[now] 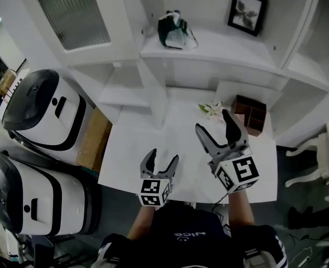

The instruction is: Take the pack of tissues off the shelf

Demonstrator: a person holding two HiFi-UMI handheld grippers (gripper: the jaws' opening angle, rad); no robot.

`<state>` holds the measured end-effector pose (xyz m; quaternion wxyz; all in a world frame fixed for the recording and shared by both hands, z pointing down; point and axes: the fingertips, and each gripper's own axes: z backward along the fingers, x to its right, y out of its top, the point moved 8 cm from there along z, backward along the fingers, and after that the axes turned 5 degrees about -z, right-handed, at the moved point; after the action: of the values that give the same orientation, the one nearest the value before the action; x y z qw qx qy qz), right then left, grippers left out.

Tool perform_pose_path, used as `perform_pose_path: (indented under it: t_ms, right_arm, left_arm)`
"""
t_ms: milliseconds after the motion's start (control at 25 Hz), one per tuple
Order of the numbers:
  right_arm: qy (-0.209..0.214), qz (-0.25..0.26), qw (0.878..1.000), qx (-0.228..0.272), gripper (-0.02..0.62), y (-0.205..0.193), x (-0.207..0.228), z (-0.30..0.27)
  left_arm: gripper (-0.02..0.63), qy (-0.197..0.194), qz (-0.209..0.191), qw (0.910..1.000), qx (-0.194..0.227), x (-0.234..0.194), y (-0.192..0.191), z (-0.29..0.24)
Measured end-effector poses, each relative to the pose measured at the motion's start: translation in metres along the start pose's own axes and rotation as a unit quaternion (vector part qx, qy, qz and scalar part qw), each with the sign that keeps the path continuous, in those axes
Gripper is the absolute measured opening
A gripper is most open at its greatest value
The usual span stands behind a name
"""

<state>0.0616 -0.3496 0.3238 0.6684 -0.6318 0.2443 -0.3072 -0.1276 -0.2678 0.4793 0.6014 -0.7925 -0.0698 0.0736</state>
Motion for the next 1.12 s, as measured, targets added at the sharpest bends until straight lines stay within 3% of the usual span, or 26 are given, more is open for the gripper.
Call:
perform_pose_path:
  t_ms: [440,720,1120]
  right_arm:
    - [-0.047,0.105,0.991,0.070,0.348,0.090,-0.018,-0.050]
    - [-0.036,0.131,0.988,0.074,0.327,0.138,-0.023,-0.103]
    - [-0.041,0.116,0.992,-0.005,0.328,0.161,-0.011,-0.174]
  left_arm:
    - [0.339,-0.029,-0.007,0.9996,-0.001,-0.027,0.009,-0.008]
    - [0.339,-0.039,-0.006,0.9992,0.007,-0.035,0.016,-0.015]
    - [0.339,-0.037,0.014,0.9990,0.022,-0.042,0.014,-0.013]
